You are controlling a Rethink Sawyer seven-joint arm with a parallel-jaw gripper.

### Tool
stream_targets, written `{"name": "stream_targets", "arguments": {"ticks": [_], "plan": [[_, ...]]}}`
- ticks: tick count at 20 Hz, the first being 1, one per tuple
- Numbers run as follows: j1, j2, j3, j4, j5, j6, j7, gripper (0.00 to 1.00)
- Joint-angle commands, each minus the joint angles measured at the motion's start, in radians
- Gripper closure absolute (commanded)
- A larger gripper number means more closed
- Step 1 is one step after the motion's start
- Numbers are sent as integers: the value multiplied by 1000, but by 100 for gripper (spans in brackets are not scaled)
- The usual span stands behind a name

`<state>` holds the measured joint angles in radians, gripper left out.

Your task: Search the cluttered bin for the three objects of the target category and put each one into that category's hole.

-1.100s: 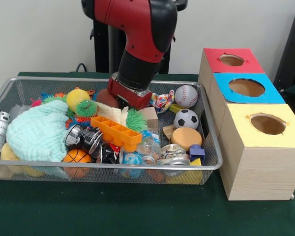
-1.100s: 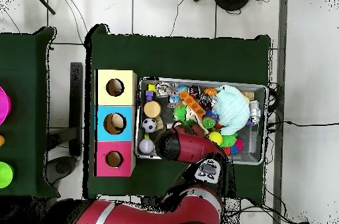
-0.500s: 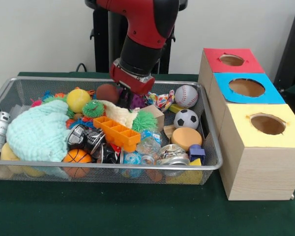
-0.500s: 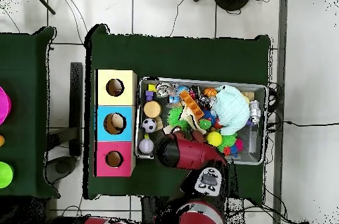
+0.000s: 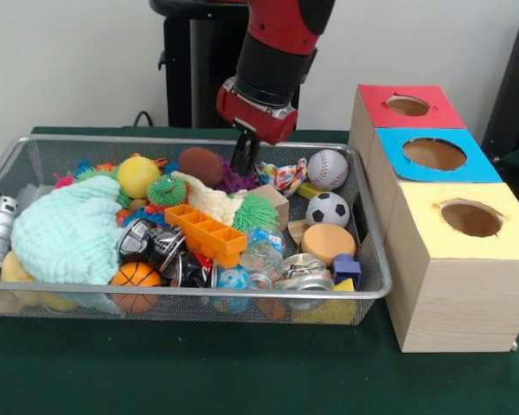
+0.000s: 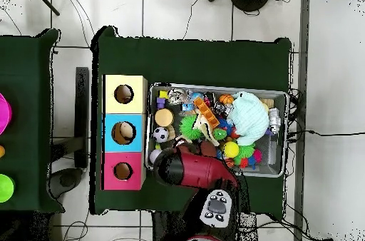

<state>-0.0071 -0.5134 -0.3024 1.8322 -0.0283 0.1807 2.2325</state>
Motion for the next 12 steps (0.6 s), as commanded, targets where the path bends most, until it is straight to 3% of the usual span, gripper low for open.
{"name": "stream_targets", "arguments": {"ticks": [1,6,10,12], "plan": [[18,-10,119,14,-13,-74,101,0],[-20,-14,161,36,-28,-139,104,0],[17,-8,130,30,-11,-184,138,0],[30,-13,123,35,6,-159,146,0]]}}
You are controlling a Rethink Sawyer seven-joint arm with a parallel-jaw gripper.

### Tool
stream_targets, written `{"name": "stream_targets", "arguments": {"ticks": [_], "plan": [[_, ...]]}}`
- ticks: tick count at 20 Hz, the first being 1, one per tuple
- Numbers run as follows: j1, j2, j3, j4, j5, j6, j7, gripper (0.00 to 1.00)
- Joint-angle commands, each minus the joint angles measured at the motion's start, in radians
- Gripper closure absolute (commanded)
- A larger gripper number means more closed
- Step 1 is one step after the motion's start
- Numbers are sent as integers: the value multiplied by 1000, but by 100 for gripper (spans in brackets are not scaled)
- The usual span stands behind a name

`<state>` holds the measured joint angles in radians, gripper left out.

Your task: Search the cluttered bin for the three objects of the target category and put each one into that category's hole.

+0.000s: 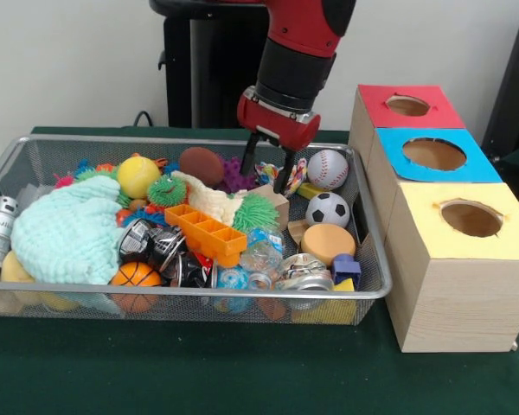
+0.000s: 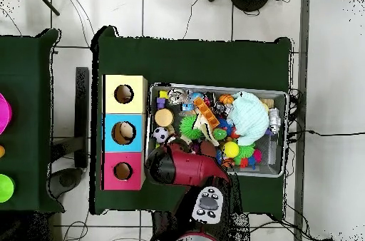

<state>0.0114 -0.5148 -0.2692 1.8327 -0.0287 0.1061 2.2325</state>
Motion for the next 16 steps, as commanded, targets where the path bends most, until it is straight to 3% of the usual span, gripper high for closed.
{"name": "stream_targets", "arguments": {"ticks": [1,16], "plan": [[6,-14,99,42,9,-81,146,0],[9,-7,131,83,8,-52,136,0]]}}
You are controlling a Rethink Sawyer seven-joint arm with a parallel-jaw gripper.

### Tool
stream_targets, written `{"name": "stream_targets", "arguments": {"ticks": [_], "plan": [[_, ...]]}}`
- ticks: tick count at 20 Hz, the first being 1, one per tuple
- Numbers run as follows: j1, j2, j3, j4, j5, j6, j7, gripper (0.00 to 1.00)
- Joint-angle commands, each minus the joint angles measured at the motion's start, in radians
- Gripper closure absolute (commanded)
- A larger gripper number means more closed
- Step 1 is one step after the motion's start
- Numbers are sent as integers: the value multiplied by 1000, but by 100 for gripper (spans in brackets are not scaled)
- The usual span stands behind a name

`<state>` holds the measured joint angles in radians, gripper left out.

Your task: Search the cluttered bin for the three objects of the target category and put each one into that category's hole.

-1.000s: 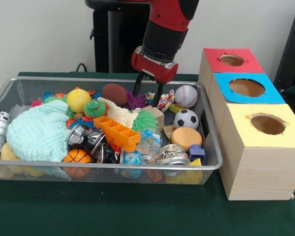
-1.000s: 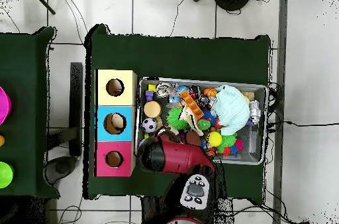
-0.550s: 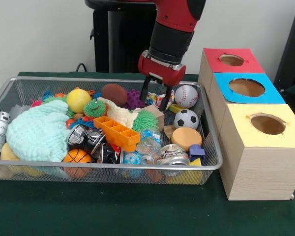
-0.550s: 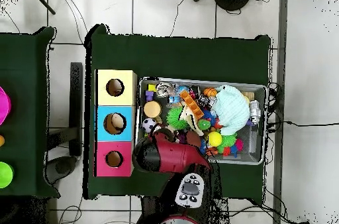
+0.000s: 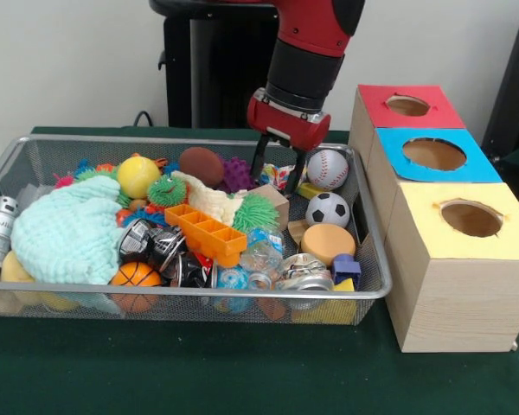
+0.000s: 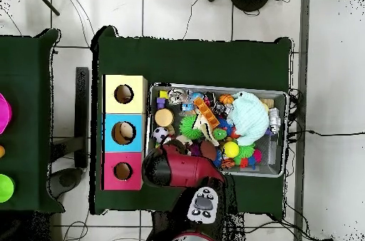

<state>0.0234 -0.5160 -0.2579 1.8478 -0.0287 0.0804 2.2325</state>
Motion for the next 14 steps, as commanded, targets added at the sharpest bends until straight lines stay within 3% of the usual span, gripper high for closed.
{"name": "stream_targets", "arguments": {"ticks": [1,14], "plan": [[-2,-5,120,68,9,-26,136,0],[25,0,115,67,31,17,138,0]]}}
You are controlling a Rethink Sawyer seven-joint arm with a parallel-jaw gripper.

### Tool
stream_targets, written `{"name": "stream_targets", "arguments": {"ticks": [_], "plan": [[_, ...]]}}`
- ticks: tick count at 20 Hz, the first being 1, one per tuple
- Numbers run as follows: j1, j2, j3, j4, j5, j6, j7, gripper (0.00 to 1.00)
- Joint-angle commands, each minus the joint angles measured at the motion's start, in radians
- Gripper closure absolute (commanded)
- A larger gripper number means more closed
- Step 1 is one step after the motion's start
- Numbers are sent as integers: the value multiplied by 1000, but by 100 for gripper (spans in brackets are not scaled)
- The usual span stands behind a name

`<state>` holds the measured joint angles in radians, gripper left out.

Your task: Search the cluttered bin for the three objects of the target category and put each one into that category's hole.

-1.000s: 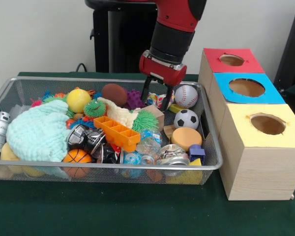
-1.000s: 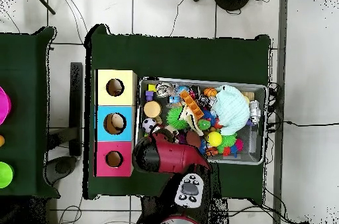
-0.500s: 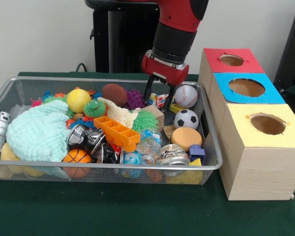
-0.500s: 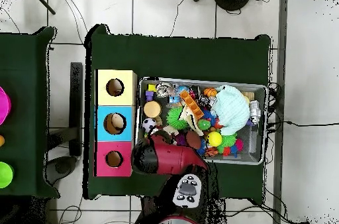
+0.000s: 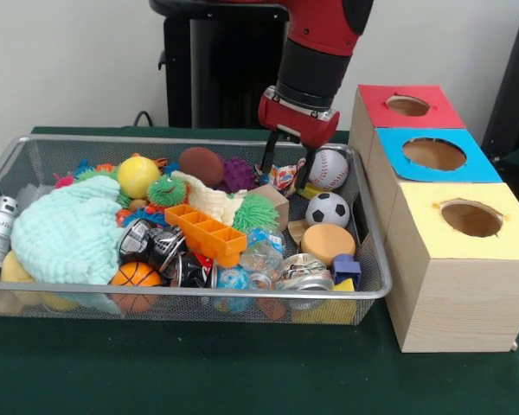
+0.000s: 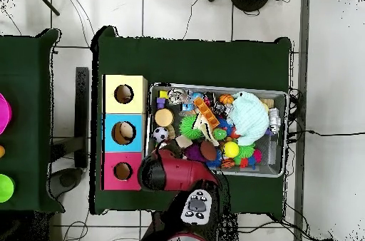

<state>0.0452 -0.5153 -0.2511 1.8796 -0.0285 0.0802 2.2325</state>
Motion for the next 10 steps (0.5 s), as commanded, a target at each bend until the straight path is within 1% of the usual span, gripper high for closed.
{"name": "stream_targets", "arguments": {"ticks": [1,6,10], "plan": [[10,-2,106,39,34,18,141,0],[37,-8,105,56,45,22,154,0],[51,2,117,68,53,3,167,0]]}}
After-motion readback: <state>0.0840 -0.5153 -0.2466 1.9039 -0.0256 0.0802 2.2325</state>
